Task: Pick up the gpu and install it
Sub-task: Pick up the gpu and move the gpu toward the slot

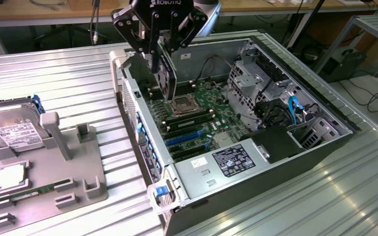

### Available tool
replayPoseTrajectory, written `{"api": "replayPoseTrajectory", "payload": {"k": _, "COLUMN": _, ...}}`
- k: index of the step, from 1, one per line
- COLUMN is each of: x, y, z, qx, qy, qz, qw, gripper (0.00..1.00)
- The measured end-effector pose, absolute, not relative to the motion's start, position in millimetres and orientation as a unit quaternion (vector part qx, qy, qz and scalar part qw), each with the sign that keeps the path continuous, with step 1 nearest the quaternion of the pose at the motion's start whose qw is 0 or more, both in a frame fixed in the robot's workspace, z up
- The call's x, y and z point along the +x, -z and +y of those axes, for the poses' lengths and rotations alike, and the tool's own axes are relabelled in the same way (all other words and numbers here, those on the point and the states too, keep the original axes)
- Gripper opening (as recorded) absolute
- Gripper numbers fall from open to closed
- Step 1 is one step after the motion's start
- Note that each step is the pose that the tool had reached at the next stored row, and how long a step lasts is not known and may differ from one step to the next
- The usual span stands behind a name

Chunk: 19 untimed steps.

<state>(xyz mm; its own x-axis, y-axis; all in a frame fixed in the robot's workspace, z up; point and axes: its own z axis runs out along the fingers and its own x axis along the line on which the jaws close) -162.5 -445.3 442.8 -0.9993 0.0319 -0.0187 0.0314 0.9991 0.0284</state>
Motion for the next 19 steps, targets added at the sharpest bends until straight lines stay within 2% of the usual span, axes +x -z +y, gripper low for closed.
{"api": "replayPoseTrajectory", "payload": {"k": 19, "x": -139, "y": -443, "z": -445, "qx": 0.016, "qy": -0.014, "qz": 1.000, "qw": 0.010, "gripper": 0.27}}
